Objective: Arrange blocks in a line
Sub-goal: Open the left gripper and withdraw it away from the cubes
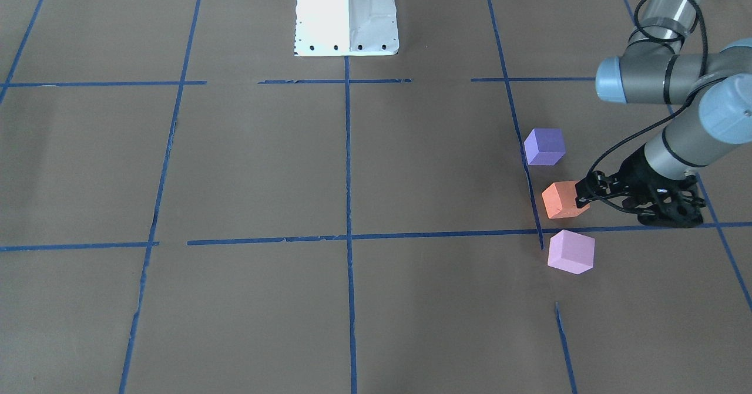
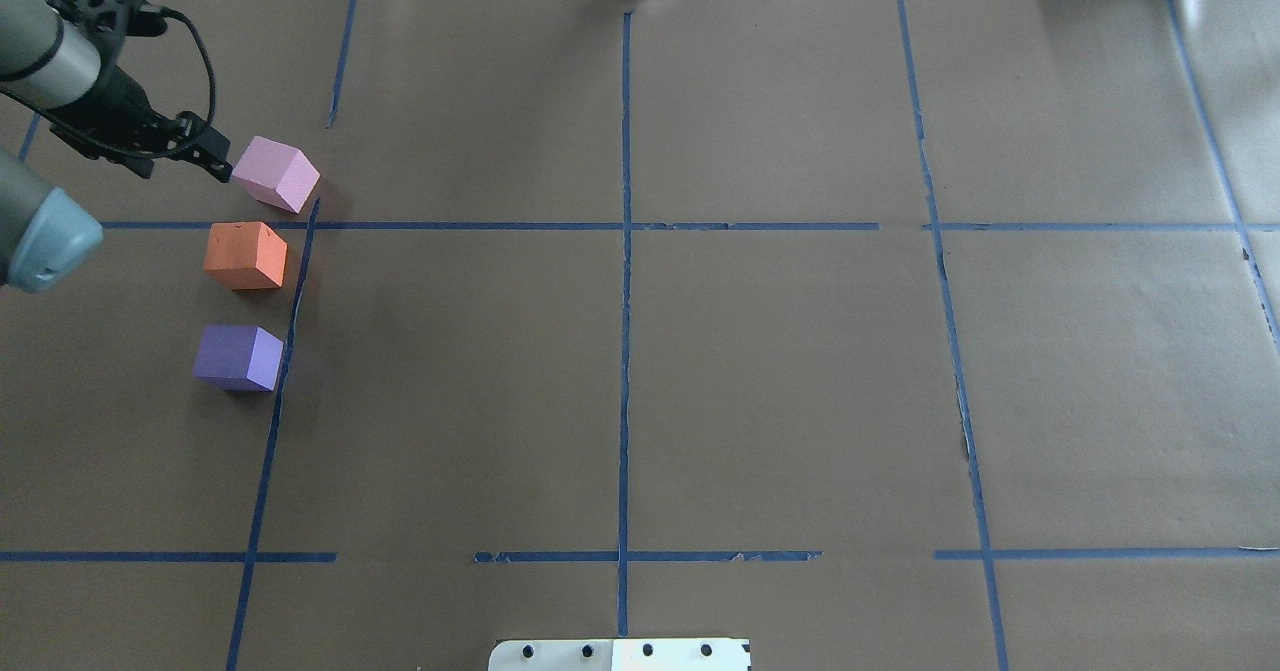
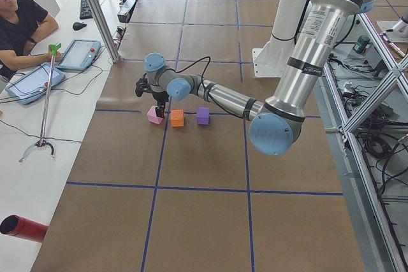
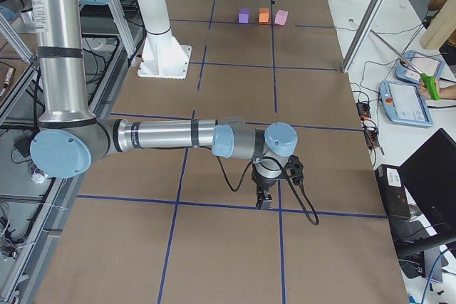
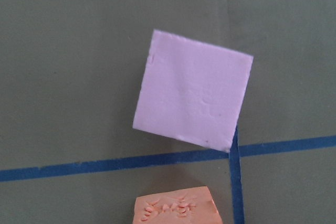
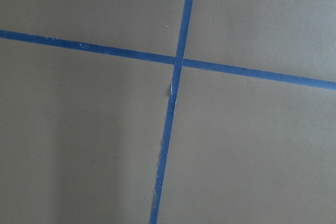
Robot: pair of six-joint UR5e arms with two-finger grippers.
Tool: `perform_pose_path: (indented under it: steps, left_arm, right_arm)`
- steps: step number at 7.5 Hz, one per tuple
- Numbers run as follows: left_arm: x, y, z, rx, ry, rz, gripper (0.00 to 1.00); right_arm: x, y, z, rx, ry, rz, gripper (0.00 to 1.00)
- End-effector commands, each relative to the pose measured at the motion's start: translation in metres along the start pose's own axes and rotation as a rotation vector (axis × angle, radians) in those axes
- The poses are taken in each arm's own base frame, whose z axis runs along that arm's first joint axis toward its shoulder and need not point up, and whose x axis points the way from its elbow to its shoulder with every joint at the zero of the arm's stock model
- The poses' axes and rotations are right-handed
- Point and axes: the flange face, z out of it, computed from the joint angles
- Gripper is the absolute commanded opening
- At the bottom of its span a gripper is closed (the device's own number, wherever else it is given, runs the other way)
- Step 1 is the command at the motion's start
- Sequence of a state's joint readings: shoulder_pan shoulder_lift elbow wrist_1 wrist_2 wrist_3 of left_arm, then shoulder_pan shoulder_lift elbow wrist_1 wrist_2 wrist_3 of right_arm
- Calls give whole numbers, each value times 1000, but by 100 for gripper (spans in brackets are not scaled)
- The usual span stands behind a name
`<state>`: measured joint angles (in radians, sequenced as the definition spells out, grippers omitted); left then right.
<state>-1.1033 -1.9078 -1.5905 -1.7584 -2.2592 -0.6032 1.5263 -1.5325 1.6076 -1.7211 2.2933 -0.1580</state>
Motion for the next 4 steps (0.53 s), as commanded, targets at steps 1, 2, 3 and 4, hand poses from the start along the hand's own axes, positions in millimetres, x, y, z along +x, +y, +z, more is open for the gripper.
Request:
perform_pose_path:
  steps: [1,2,3,4]
  left_arm:
    - [-39,7,-87,23,-52,-5,100]
    - [-93,6,-120,24,-75,15,100]
    - [-138,11,-140,28,-93,13,100]
    - [-196,32,-158,48,-111,27,100]
  right_arm:
    - [0,0,0,0,0,0,100]
    - [0,0,0,0,0,0,100]
    - [0,0,0,1,0,-1,100]
    - [0,0,0,0,0,0,100]
